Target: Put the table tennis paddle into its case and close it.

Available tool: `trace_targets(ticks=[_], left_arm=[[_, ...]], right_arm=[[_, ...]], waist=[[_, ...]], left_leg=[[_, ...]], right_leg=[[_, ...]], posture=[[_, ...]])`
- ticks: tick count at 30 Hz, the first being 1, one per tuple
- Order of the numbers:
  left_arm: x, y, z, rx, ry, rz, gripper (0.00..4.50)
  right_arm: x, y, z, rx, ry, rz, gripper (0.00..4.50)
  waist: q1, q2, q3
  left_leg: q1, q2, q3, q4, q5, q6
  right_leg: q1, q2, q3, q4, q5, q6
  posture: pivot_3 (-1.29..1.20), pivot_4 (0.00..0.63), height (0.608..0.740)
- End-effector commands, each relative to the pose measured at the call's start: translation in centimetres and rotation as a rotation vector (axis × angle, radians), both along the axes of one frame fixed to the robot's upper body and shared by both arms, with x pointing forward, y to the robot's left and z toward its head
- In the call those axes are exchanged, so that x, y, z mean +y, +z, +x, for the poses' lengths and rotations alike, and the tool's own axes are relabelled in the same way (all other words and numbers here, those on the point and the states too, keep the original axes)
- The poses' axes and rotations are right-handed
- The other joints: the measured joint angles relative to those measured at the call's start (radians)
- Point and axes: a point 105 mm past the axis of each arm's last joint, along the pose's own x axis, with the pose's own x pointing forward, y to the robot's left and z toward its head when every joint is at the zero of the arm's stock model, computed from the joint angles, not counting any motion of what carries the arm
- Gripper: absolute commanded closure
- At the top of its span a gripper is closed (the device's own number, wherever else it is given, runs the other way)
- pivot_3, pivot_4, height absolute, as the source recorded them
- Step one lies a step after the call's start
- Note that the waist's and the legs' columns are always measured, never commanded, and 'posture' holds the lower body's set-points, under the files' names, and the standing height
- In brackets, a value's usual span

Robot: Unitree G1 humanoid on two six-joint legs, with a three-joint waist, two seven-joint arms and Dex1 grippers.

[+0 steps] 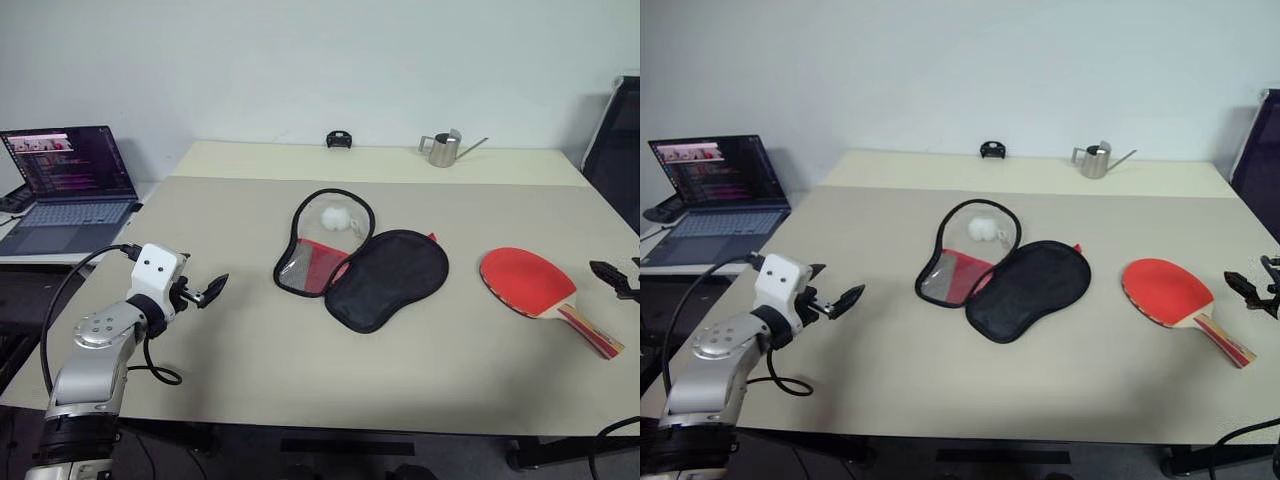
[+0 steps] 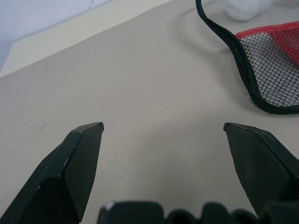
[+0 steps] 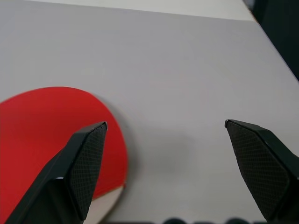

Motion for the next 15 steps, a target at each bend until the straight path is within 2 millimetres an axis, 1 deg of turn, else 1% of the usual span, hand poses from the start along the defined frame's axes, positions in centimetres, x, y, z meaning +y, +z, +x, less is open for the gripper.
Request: trace_targets(ticks=[1,4,6,9,11,13,15], left_arm=[[0.5,2.3,-0.4,-0.077,-0.015,0.012,0.00],[-0.1,3.2,-0.5,-0.097,-0.065,-0.015,0.00],[-1.1,4.0,-0.4,-0.110,-0.125,-0.053,0.00],[-2.8,5.4,-0.3,-0.122,-0.236,-0.093,0.00],[-4.0,6.2,0.0,-0.123,-0.301,-0.095,0.00],[-4.5,6.5,0.1,-0.115,-0.337,-0.093,0.00],[-5.5,6.8,0.3,-0.097,-0.394,-0.094,0.00]], right_arm=[[1.3,1.9,0.4,-0.083,0.068,0.032,0.08],[3.8,2.0,0.9,-0.088,0.177,0.054,0.08],[5.9,2.2,1.2,-0.088,0.249,0.030,0.08],[9.4,2.6,1.7,-0.099,0.349,-0.055,0.08],[11.4,3.3,2.0,-0.122,0.388,-0.050,0.08],[12.7,3.5,2.0,-0.125,0.417,-0.047,0.08],[14.4,3.7,2.0,-0.127,0.454,-0.023,0.08]], waist=[[0.000,0.000,0.000],[-0.003,0.000,0.000],[-0.003,0.000,0.000],[-0.001,0.000,0.000],[0.000,0.000,0.000],[0.000,0.000,0.000],[0.000,0.000,0.000]], left_leg=[[0.000,0.000,0.000,0.000,0.000,0.000],[0.000,0.000,0.000,0.000,0.000,0.000],[0.000,0.000,0.000,0.000,0.000,0.000],[0.000,0.000,-0.001,0.001,-0.001,0.001],[0.000,0.000,-0.001,0.001,0.000,0.001],[0.000,0.000,-0.001,0.002,0.000,0.000],[0.001,0.000,-0.001,0.002,0.000,0.000]], right_leg=[[0.000,0.000,0.000,0.000,0.000,0.000],[0.000,0.000,0.000,0.000,0.000,0.000],[0.000,0.000,0.000,0.001,0.000,0.000],[0.000,0.000,-0.001,0.002,0.000,0.000],[-0.001,0.000,-0.001,0.002,0.000,0.000],[-0.001,0.000,-0.001,0.004,0.000,0.000],[-0.001,0.000,0.000,0.005,0.000,0.000]], posture=[[0.00,0.150,0.740],[0.00,0.150,0.740],[0.00,0.150,0.740],[0.00,0.150,0.740],[0.00,0.150,0.740],[0.00,0.150,0.740],[0.00,0.150,0.740]])
